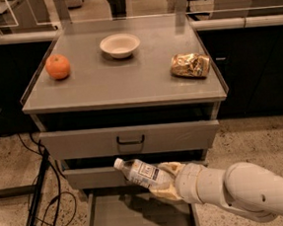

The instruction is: Place blue plastic bottle into bottom drawer

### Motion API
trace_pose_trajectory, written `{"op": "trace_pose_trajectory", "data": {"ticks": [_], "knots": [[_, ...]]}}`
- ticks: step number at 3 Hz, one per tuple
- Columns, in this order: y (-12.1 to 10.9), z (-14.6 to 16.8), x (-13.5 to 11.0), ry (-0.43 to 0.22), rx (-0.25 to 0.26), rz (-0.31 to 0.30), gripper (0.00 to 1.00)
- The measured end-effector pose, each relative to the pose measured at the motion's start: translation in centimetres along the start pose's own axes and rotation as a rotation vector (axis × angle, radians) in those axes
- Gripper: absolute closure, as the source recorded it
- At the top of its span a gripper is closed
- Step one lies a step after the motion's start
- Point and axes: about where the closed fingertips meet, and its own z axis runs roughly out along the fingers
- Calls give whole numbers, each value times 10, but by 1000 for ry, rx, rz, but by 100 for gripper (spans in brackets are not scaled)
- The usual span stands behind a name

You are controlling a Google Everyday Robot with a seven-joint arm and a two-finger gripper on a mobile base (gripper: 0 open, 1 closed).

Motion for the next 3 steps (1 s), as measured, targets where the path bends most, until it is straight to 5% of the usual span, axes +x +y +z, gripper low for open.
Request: {"op": "trace_pose_trajectory", "data": {"ticks": [1, 3], "knots": [[0, 12, 21, -16, -22, 48, 100], [14, 37, 38, -1, -58, 45, 100]]}}
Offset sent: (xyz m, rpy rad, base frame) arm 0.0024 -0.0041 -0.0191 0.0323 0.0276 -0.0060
